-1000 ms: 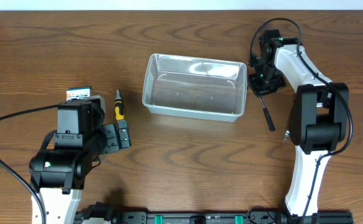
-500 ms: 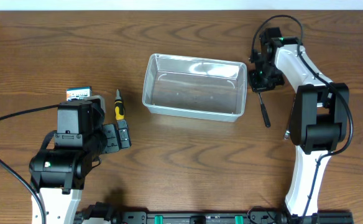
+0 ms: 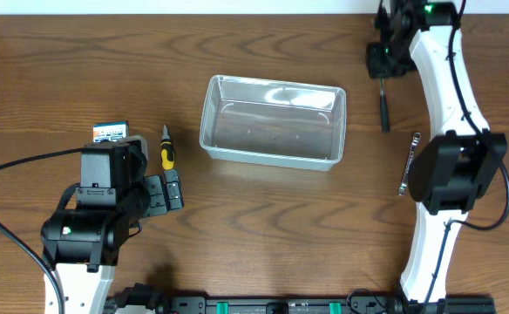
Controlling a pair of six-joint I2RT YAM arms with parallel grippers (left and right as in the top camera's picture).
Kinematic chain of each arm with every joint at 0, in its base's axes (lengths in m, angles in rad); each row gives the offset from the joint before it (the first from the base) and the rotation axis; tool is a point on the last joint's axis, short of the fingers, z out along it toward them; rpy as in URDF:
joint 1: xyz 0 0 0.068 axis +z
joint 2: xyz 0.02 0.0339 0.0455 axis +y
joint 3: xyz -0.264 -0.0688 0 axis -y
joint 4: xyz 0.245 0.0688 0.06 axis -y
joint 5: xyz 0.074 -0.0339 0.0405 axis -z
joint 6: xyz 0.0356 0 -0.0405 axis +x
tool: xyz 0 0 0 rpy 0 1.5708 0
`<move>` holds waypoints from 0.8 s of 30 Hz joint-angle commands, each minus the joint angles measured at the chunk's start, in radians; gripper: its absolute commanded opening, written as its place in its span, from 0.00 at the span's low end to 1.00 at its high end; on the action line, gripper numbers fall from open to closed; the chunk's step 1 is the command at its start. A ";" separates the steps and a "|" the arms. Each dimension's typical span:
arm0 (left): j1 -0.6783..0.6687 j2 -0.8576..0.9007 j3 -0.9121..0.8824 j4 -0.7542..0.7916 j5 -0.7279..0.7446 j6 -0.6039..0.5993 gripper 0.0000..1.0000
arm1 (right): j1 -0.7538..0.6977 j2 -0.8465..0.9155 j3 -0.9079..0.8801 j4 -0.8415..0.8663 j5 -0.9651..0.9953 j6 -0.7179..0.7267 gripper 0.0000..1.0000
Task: Pack container
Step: 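Lift the hammer and lower it into the clear container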
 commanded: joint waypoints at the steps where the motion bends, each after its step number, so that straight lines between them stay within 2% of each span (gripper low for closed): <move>1: -0.002 -0.002 0.024 -0.002 0.006 -0.016 0.98 | 0.106 -0.071 0.095 -0.045 -0.087 -0.248 0.01; 4: -0.002 -0.002 0.024 -0.002 0.006 -0.016 0.98 | 0.199 -0.084 0.106 -0.067 -0.129 -0.410 0.01; 13: -0.002 -0.002 0.024 -0.002 0.006 -0.016 0.98 | 0.400 -0.060 0.059 -0.043 -0.142 -0.603 0.01; 21: -0.002 -0.002 0.024 -0.002 0.006 -0.016 0.98 | 0.441 -0.060 -0.174 0.033 -0.242 -0.792 0.01; 24: -0.002 -0.002 0.024 -0.002 0.006 -0.016 0.98 | 0.441 -0.060 -0.288 0.101 -0.245 -0.811 0.01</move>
